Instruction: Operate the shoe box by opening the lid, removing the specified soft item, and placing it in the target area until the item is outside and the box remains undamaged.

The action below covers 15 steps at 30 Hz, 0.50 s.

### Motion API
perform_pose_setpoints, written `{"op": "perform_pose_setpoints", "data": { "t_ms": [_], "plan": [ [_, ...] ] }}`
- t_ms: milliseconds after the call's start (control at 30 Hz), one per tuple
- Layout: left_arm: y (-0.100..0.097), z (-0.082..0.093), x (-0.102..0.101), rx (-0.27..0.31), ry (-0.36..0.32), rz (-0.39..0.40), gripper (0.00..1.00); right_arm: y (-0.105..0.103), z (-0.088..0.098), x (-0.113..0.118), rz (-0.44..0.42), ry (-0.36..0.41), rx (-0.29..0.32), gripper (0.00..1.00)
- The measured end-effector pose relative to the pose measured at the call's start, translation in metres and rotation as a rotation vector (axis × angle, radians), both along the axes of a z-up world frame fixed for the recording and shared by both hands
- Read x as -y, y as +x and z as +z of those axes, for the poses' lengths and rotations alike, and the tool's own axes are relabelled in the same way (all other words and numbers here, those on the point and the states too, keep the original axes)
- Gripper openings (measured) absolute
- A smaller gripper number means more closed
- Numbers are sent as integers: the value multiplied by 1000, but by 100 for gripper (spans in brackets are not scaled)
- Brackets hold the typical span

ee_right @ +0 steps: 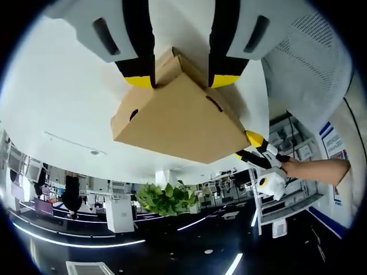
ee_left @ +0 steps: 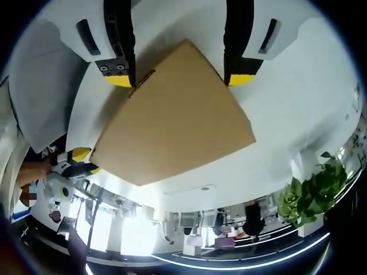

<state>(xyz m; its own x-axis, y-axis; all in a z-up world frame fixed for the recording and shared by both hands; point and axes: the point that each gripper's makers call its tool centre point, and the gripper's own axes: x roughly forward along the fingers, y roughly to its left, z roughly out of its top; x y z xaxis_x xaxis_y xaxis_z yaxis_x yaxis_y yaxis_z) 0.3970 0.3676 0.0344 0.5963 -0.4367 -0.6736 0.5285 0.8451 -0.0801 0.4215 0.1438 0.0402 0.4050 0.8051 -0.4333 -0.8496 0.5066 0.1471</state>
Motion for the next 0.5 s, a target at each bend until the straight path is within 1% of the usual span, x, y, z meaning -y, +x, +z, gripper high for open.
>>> {"op": "perform_pose_setpoints", "data": {
  "t_ms": [67, 100, 267, 333, 433, 500],
  "plan": [
    [0, 0, 0, -3, 2, -8, 62, -3, 0, 0, -2, -1, 1, 32],
    [-1, 0, 0, -5, 3, -12, 62, -4, -1, 0, 1, -5, 12, 32],
    [-1, -1, 0, -4, 13, -15, 63, -3, -1, 2, -3, -6, 23, 30],
    [-2, -2, 1, 17, 9, -3, 65, -3, -2, 1, 1, -22, 39, 31],
    [-3, -2, 1, 46, 1, 7, 66, -3, -1, 1, -27, 0, 16, 31],
    [-3, -3, 2, 63, 7, 9, 66, -3, -1, 2, -32, 2, 21, 32]
  ]
}}
